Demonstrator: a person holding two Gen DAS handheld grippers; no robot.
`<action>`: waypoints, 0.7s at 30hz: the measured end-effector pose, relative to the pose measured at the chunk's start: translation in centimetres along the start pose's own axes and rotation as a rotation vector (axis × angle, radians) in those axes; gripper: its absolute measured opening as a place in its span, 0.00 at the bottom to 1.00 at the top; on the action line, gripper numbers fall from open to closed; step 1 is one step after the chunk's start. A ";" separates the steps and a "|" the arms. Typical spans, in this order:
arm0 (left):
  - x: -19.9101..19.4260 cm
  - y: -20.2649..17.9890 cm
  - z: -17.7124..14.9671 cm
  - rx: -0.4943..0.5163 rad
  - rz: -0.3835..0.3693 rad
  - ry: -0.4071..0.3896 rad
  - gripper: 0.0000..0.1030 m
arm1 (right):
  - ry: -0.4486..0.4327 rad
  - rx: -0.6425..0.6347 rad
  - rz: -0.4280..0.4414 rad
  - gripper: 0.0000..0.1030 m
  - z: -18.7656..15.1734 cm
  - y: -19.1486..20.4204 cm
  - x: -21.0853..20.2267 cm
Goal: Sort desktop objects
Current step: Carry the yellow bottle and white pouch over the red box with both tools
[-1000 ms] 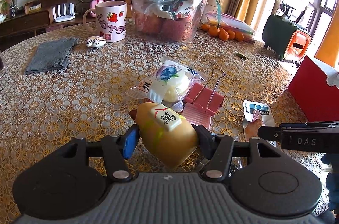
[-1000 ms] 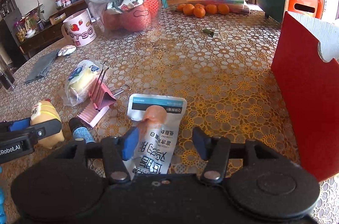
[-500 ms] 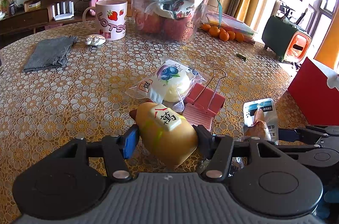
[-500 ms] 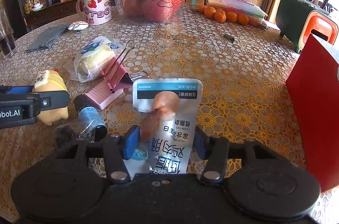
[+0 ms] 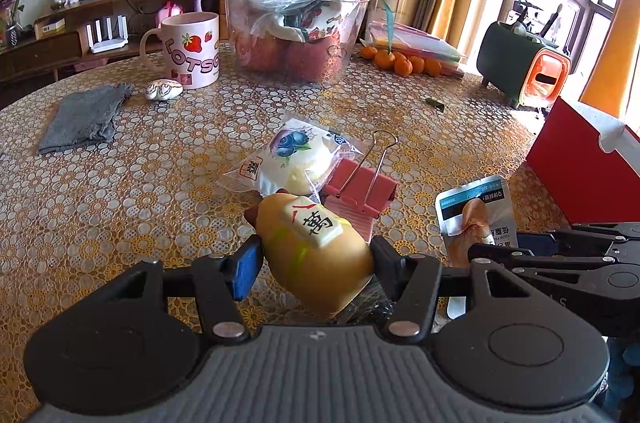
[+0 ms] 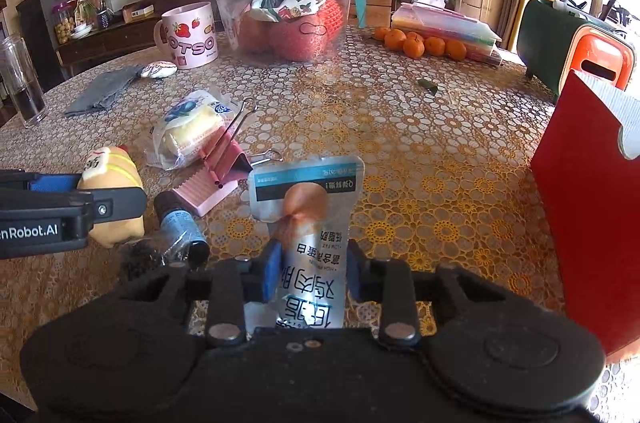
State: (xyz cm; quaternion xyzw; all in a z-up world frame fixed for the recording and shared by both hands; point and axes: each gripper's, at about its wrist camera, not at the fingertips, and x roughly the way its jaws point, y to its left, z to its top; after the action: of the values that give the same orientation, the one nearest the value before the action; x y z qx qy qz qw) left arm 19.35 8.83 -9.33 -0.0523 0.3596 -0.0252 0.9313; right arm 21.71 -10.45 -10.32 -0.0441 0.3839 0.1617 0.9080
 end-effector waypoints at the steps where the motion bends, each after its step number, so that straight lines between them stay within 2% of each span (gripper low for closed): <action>1: -0.1 -0.2 0.1 0.003 -0.003 -0.001 0.56 | -0.001 0.003 -0.001 0.28 -0.1 -0.2 -0.2; 8: -0.7 -1.6 0.1 0.015 -0.004 -0.008 0.56 | -0.011 -0.008 -0.008 0.27 -0.6 -1.2 -1.0; 21: -2.3 -5.2 1.4 0.072 -0.054 -0.029 0.56 | -0.116 0.022 -0.023 0.26 0.6 -4.3 -5.8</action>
State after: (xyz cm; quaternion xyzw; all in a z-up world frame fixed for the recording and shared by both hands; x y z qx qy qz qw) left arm 18.52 3.99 -6.18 -0.0286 0.3432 -0.0624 0.9368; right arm 19.79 -15.90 -5.95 -0.0293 0.3320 0.1493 0.9309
